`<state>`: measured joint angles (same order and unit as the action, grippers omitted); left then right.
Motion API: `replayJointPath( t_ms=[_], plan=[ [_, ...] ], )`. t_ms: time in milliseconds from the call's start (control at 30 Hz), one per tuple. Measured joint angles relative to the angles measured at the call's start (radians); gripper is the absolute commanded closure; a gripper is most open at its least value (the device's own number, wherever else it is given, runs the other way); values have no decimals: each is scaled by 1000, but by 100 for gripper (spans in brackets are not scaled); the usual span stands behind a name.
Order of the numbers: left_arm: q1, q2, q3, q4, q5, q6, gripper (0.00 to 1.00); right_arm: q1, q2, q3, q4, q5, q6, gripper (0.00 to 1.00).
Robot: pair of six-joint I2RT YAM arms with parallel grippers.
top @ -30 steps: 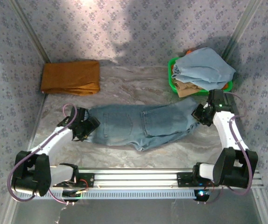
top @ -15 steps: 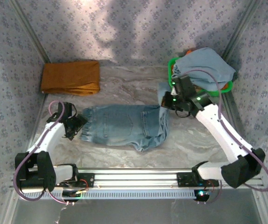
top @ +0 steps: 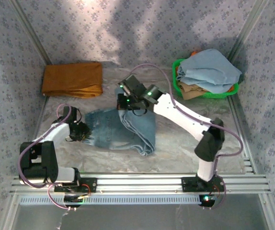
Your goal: Fold and stack the trousers
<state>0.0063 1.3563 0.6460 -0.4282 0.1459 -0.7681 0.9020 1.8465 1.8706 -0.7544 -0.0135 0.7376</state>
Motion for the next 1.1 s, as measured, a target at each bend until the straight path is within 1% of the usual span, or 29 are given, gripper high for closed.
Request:
replayJointPath(
  t_ms=[133,433,800,833,867,933,1000,1067,1100],
  plan=[
    [-3,1,0,5,3,13,69,47,103,113,-8,2,12,100],
    [-3,14,0,22,22,21,72,139,282,303,-32,-5,42,100],
    [-2,13,-8,37,30,27,72,154,425,377,-12,-40,105,100],
    [-2,12,-8,36,30,27,70,154,435,383,-5,-46,113,100],
    [-2,9,-10,37,31,27,66,154,444,388,1,-53,121,100],
    [-1,-6,-14,31,32,25,50,157,462,393,18,-62,136,100],
    [9,-32,-15,4,34,23,42,159,477,393,30,-77,146,100],
    [29,-72,-16,-34,37,16,35,159,485,393,36,-94,154,91],
    [43,-103,-17,-59,37,12,34,159,486,393,39,-103,157,82]
  ],
)
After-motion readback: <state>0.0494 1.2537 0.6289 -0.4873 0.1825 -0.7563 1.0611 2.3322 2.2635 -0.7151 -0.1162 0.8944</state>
